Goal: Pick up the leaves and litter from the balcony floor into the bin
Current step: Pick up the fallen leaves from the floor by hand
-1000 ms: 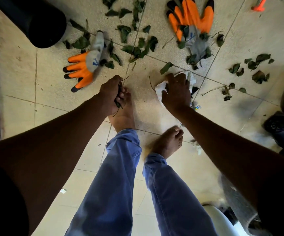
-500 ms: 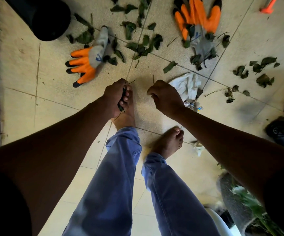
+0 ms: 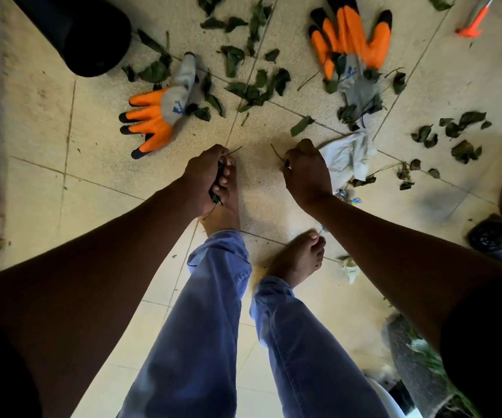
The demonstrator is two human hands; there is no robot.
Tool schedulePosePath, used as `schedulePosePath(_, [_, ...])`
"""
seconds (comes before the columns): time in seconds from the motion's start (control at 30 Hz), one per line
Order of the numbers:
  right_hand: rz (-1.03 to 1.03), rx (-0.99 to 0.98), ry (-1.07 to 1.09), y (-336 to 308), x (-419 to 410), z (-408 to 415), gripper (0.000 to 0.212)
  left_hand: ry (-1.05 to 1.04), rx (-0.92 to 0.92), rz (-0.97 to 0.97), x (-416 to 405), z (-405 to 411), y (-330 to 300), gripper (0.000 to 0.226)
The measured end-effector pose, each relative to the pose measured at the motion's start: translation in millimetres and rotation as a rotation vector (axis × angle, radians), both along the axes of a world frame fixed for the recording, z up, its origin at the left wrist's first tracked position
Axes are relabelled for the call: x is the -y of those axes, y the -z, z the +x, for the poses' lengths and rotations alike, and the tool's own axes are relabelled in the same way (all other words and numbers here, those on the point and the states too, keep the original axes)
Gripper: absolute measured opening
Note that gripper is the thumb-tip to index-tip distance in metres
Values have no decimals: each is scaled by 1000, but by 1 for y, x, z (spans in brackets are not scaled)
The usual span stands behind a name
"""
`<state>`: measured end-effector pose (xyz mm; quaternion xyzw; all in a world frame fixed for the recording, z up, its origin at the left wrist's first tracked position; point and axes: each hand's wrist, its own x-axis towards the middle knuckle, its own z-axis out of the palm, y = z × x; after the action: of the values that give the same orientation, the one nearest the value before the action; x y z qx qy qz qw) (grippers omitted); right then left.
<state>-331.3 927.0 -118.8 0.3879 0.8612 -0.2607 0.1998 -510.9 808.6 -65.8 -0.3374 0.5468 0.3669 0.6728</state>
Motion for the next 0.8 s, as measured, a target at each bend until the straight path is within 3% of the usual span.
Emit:
schedulePosePath(0.1, [50,66,-46,6,6,-10,7,14,-65,-39,1,-6,-1,43])
schedulePosePath(0.27, [11,99,-1,7,12,-27,13,48,-135,-96,5,-9,-1,34])
schedulePosePath(0.4, [16,76,303,8,-2,-29,19,23,-93,-72,3,-12,-6,52])
schedulePosePath(0.5, [120,-90,467,2,-28,-31,6,15,-111,-89,1,-13,-5,42])
schedulePosePath(0.7, [163,-113,107,18,-43,-23,9,22,-126,-107,-2,-11,-3,36])
schedulePosePath(0.8, [172,-121,51,27,-36,-22,13,24,-110,-103,-2,-10,-4,37])
